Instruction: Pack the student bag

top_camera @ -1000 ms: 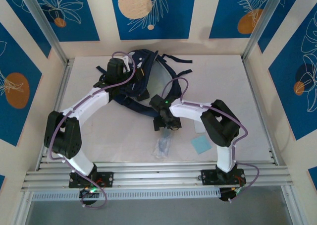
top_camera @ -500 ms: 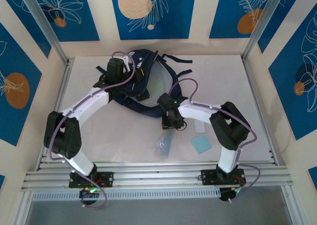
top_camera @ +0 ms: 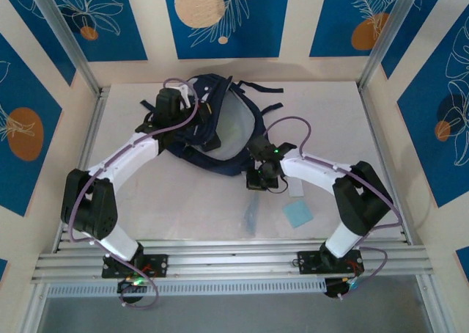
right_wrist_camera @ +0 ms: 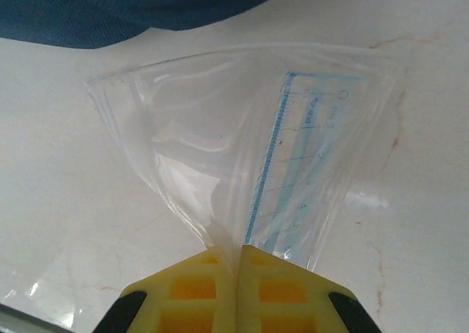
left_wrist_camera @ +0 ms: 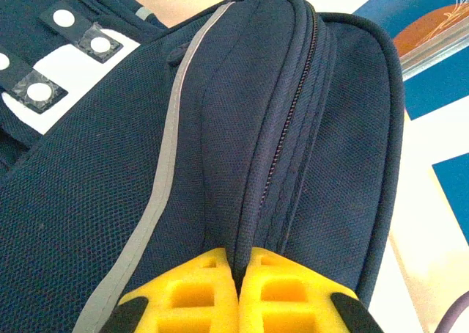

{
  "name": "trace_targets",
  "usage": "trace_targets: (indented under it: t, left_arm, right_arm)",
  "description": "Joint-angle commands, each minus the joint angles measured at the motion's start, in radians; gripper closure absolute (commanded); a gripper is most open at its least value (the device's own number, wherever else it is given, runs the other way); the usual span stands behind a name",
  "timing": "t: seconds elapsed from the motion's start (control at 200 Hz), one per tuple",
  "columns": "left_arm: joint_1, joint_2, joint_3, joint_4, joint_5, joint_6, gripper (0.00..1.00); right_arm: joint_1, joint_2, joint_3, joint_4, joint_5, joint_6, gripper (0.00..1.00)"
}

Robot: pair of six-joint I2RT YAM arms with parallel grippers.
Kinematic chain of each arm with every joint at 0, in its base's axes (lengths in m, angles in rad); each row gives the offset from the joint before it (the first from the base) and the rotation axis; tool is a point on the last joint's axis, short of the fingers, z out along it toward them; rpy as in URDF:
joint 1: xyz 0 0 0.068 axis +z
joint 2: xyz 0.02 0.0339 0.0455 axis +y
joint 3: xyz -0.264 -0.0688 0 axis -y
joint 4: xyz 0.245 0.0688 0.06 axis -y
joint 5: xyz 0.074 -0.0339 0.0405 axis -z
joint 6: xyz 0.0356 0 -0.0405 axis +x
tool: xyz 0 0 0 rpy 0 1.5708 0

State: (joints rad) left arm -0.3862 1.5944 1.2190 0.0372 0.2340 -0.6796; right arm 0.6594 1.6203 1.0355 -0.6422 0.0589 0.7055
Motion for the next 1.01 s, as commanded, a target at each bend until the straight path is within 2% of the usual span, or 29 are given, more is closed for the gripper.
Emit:
trace_targets:
  t: [0.0, 0.245, 0.41, 0.65, 0.87, 1.0]
  left_arm:
    - [0.013, -0.067, 0.012, 0.089, 0.008, -0.005, 1.0]
    - [0.013, -0.072, 0.015, 0.079, 0.021, -0.001, 1.0]
    - [0.006, -0.073, 0.015, 0.082, 0.083, -0.039, 1.0]
    - [-0.075, -0.093, 0.026, 0.081, 0.108, -0.066, 1.0]
    - [-0.157, -0.087, 0.051, 0.075, 0.106, -0.073, 1.0]
    - [-0.188, -0.08, 0.062, 0.075, 0.103, -0.076, 1.0]
  right_arm:
    - [-0.02, -0.043, -0.023, -0.009, -0.069, 0.012, 1.0]
    - [-0.092, -0.184, 0.061, -0.086, -0.127, -0.069, 1.0]
    - [-0.196, -0.211, 0.142, 0.009, -0.213, -0.089, 1.0]
    - [-0.258, -0.035, 0.286, 0.247, -0.248, -0.055, 1.0]
    - [-0.278, 0.185, 0.352, 0.487, -0.278, 0.093, 1.0]
    - [-0.26, 0.276, 0.36, 0.587, -0.249, 0.167, 1.0]
